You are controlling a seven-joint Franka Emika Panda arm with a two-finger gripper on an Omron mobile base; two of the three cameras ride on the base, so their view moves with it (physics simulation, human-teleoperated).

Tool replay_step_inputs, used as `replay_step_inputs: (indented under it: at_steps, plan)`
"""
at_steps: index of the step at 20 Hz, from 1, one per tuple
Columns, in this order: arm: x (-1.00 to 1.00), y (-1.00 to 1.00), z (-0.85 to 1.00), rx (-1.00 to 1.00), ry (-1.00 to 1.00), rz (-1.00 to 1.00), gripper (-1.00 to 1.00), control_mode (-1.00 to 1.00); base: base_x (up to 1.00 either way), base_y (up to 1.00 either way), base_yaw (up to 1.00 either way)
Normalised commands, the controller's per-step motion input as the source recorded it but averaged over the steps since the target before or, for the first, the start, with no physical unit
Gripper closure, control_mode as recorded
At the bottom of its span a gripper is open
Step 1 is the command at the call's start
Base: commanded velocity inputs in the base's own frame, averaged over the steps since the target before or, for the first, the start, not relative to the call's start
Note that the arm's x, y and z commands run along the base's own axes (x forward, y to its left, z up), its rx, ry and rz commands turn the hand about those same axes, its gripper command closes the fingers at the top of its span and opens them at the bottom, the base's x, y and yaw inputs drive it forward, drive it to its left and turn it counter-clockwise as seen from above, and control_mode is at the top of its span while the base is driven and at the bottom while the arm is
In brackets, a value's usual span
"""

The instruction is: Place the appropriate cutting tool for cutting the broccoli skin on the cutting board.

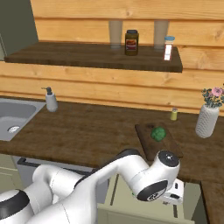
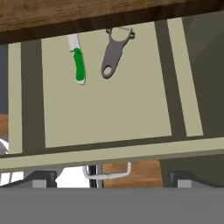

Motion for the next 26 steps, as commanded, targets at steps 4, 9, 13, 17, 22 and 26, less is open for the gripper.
replay_step_inputs:
  at_steps: [4, 9, 13, 17, 22, 26]
  plan:
    - [0.07, 0.13, -0.47, 0.00, 0.08, 0.00, -1.00, -1.00, 0.00, 0.00, 0.00]
    - [0.00, 0.21, -0.56, 0.00, 0.04, 0.00, -1.00, -1.00, 0.00, 0.00, 0.00]
    - [-0.04, 0.08, -0.50, 0.00, 0.00, 0.01, -1.00, -1.00, 0.00, 0.00, 0.00]
    - [-0.24, 0.00, -0.30, 0.00, 0.02, 0.02, -1.00, -1.00, 0.00, 0.00, 0.00]
    - [-0.38, 0.00, -0.17, 0.00, 0.06, 0.01, -1.00, -1.00, 0.00, 0.00, 0.00]
    - [-0.09, 0.00, -0.18, 0.00, 0.12, 0.01, -1.00, -1.00, 0.00, 0.00, 0.00]
